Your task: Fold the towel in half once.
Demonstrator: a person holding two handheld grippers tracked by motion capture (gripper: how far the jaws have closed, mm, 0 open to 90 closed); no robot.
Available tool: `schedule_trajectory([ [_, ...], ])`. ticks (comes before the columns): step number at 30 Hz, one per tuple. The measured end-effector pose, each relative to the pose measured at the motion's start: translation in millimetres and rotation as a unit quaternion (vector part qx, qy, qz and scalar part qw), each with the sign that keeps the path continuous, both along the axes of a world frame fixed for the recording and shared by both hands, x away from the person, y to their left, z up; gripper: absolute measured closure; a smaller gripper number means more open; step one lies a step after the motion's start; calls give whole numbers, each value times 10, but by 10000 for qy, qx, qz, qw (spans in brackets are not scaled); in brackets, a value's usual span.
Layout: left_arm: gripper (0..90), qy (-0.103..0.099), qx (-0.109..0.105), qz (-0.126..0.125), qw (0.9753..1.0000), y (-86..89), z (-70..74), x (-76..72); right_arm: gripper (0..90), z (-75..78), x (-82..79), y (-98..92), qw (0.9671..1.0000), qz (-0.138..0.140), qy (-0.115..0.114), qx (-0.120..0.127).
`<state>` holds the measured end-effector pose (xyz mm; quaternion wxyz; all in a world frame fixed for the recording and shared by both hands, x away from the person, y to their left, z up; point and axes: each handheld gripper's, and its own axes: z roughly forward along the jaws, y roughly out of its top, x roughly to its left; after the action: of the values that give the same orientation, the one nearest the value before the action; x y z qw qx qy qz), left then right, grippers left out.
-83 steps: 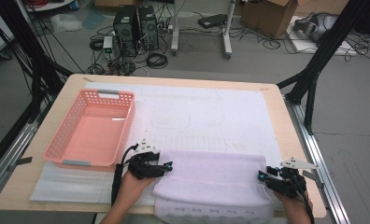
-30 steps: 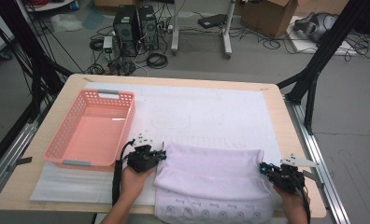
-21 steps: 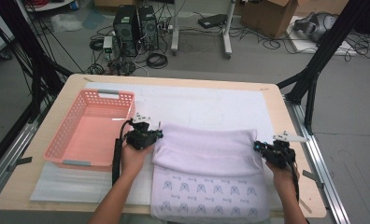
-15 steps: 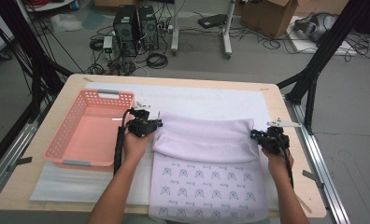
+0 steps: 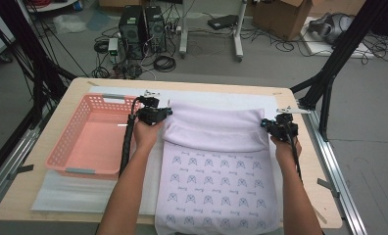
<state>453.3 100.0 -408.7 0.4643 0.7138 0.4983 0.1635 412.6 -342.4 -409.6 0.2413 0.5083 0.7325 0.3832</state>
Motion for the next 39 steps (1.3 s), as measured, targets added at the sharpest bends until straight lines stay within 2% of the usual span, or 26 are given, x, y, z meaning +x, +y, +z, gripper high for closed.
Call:
schedule_trajectory([
  [1,860,55,10,-33,10000,-6,-20,1,853,-27,19,7,10000,-2,79,-54],
  [2,772,107,36,-41,9999,-13,-36,0,836,-77,43,11,9998,-37,201,-56],
  [3,772,89,91,33,9999,-16,-43,-13,836,-77,43,11,9998,-37,201,-56],
  [4,657,50,78,105,9999,-8,-47,-32,814,-92,49,13,9997,-70,237,16],
  [5,638,14,23,81,10000,6,-49,-54,793,-95,48,17,9997,-71,229,35],
  [6,631,-19,11,45,10000,11,-52,-75,770,-91,46,22,9998,-74,182,44],
  [9,621,53,31,-162,9998,6,-76,-116,721,-59,33,23,9998,0,103,173],
  [11,598,236,-16,-293,9993,-3,-92,-126,695,-53,23,25,9996,108,201,185],
  [13,589,342,-3,-427,9985,-26,-97,-151,674,-56,11,14,9988,215,345,281],
  [16,581,441,74,-534,9976,-52,-100,-181,662,-36,-37,1,9975,402,388,439],
  [18,591,352,-32,-398,9986,-38,-130,-229,656,-23,-54,11,9968,508,448,426],
  [20,593,465,-58,-295,9985,-20,-185,-259,623,-20,-63,23,9955,607,504,522],
  [21,589,564,-5,-352,9978,-18,-211,-265,619,-21,-69,34,9942,648,593,619],
  [22,581,625,92,-404,9972,-26,-226,-282,617,-23,-76,49,9937,712,638,589],
  [24,596,532,70,-414,9977,-25,-256,-345,628,-28,-91,81,9922,803,780,543],
  [25,607,577,96,-407,9975,-24,-276,-363,677,-25,-102,95,9921,807,839,465],
  [27,688,680,336,-507,9958,-26,-309,-391,827,-23,-123,114,9925,777,902,262],
  [29,843,515,457,-567,9960,-36,-316,-450,862,-5,-151,116,9923,796,934,183],
  [32,854,294,431,-591,9969,-41,-301,-535,866,35,-221,100,9934,831,781,146],
  [34,851,303,302,-670,9968,-29,-287,-588,867,28,-294,66,9936,833,710,266],
  [35,846,198,289,-705,9969,-25,-271,-630,867,10,-335,49,9936,843,686,299],
  [36,836,4,164,-649,9978,-14,-259,-690,867,-8,-381,31,9935,857,675,323],
  [37,831,-65,46,-599,9982,-6,-248,-740,867,-26,-427,7,9935,878,622,381],
  [39,815,-85,-9,-658,9978,10,-245,-823,867,-49,-541,-55,9935,867,527,527],
])
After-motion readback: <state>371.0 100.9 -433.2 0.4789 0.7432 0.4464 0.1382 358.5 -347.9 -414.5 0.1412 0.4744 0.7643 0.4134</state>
